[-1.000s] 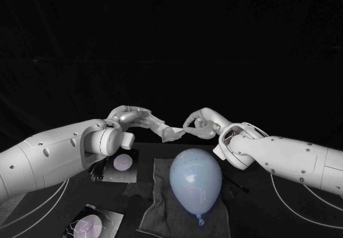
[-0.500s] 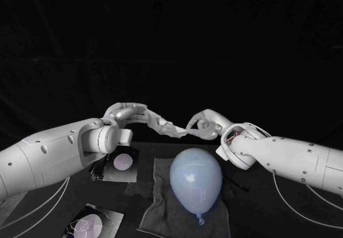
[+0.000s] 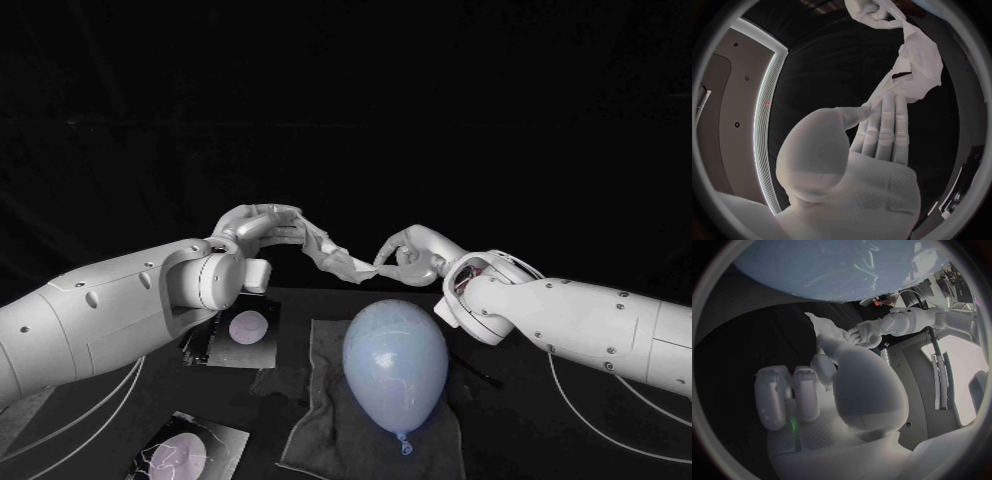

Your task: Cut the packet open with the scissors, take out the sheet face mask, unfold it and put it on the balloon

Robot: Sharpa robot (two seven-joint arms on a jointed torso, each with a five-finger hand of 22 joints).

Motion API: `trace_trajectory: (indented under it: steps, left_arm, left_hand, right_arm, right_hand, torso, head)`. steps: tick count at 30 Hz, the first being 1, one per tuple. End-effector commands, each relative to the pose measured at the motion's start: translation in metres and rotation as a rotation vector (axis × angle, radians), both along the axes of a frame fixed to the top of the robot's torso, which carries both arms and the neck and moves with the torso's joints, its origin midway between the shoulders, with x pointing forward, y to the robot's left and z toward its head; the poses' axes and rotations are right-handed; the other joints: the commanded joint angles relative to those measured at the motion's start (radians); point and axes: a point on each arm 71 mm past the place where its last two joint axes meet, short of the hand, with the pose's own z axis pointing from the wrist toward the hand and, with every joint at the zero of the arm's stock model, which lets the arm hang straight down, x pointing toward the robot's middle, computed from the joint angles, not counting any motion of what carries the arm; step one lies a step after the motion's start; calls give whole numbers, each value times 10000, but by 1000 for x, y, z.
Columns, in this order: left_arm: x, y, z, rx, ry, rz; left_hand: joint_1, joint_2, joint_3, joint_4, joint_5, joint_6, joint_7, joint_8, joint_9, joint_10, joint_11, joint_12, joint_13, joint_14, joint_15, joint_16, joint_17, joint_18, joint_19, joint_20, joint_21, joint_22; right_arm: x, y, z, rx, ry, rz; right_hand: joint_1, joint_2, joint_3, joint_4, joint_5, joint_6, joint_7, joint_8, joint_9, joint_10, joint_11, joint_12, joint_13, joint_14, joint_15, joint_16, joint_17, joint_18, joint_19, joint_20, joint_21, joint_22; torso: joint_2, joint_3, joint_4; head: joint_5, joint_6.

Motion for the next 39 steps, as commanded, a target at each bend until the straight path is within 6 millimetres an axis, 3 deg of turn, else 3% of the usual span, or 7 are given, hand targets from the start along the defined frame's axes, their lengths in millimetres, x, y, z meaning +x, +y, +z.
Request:
trace_trajectory:
  steps: [1, 5, 11, 20, 32, 35, 39]
  left_arm:
    - [-2, -9, 4, -129, -361, -1012]
    - [-4, -15, 5, 140, -532, -1671]
    - [-6, -20, 6, 369, -811, -2205]
    - [-5, -19, 9, 415, -1202, -1991]
    - [-6, -16, 9, 500, -1184, -2213]
    - [-6, -16, 9, 621, -1162, -2515]
    - [-7, -16, 8, 751, -1133, -2875]
  left_hand:
    - [159, 69, -78, -28, 37, -113, 38, 50, 3842, -121, 103, -204, -14, 10, 103, -178, 35, 54, -135, 17, -13, 2]
    - [192, 101, -151, -65, 41, -149, 67, 70, 3838, -218, 132, -381, -8, 283, 83, -186, 149, 87, -114, 24, 117, 75]
    - [215, 168, -305, 3, 62, -174, 4, 157, 3674, -139, -44, -722, 6, 756, -126, 2122, 2035, 78, -242, -239, 1910, 1198]
    - [201, 132, -152, 108, 33, -349, -40, 408, 3670, -315, 52, -731, 2, 84, -131, 4093, 3197, 120, -755, -196, 3083, 1974]
    - [202, 104, -108, 133, 34, -385, -37, 532, 3659, -287, 37, -730, 2, 194, -156, 4943, 3448, 143, -744, -239, 3537, 2223]
    - [182, 98, -124, 162, 34, -397, -38, 566, 3656, -276, 32, -728, 3, 328, -166, 5286, 3537, 150, -704, -256, 3648, 2274]
    - [169, 94, -129, 194, 34, -416, -53, 620, 3665, -189, 7, -717, 12, 461, -190, 5771, 3654, 156, -591, -295, 3838, 2354]
  right_arm:
    - [0, 2, -2, 2, 116, 68]
    - [0, 3, -3, 153, 268, 100]
    - [0, 4, -7, 63, 588, 215]
    - [2, 1, -13, -311, 820, 50]
    - [3, -10, -14, 107, 443, -569]
    - [4, -12, -13, 652, 580, -636]
    - [7, -14, -13, 1411, 811, -690]
  right_hand:
    - [-86, -82, 47, 27, 11, -36, 0, 83, 37, -9, -8, -69, -36, 1027, -60, 50, 2626, -132, 1022, -57, 12, 2620]
    - [-326, -355, -164, 105, -4, -317, 66, 24, 20, -324, 53, -513, -364, 1027, -21, 50, 2626, -23, 807, -39, -418, 2473]
    - [-624, -744, -485, 270, 9, -684, 273, -337, -188, -755, 227, -982, -694, 997, 129, -8, 2557, 69, 604, 65, -811, 2341]
    - [53, -80, -39, 27, 13, -127, 62, 95, -25, -376, 50, -529, -311, 1027, 1, 50, 2626, -33, 826, 23, -380, 2488]
    - [-29, -45, 191, -26, 12, -141, 22, 307, 77, -107, 4, -386, -191, 1027, -50, 50, 2626, -104, 968, -38, -99, 2583]
    - [-120, -176, 211, -52, 8, -365, 78, 333, 107, -732, 59, -1408, -978, 952, -12, -111, 2446, 95, 571, -26, -904, 2313]
    - [-587, -665, 152, 256, 13, -1191, 484, -338, -236, -3273, 404, -5312, -3917, -293, 290, -2321, 318, 744, -1070, 226, -4062, 1202]
  torso:
    - [9, -2, 5]
    - [5, -5, -4]
    - [1, -2, -6]
    - [1, -1, 1]
    - [1, -6, -7]
    - [-1, 1, -1]
    - [8, 2, 5]
  head:
    - [-5, 5]
    - [-19, 15]
    - [-25, 12]
    - [-32, 11]
    - [17, 35]
    - [-4, 44]
    - [-26, 67]
